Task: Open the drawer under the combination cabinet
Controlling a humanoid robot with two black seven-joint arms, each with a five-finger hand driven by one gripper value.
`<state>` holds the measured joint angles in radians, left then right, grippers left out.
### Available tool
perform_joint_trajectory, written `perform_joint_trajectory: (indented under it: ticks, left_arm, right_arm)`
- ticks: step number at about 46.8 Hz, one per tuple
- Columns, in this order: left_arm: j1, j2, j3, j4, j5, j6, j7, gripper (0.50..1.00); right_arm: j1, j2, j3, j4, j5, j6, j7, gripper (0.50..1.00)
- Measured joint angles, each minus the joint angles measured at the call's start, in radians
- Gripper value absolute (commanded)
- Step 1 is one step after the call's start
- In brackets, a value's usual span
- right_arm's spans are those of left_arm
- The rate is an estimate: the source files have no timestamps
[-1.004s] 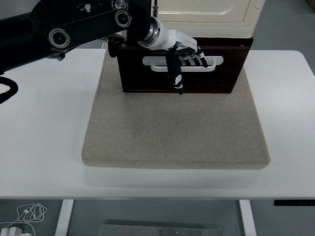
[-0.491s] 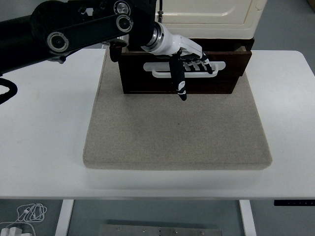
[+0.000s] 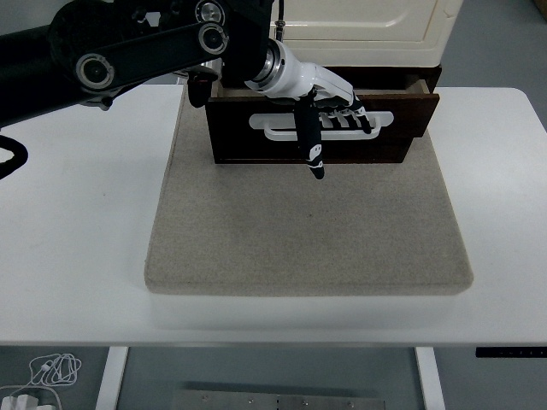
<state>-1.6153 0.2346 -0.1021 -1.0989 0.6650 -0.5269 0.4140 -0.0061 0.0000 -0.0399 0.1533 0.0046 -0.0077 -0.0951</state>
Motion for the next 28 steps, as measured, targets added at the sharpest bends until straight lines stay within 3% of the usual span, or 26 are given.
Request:
perform_joint_trajectory:
  ticks: [28]
  left_arm:
    - [-0.002,0.016,-0.006,-0.033,-0.002,-0.019,-0.002,0.975]
  right_arm:
    - [0.0,0.0,0.0,0.0,0.0,0.0,0.0,0.928]
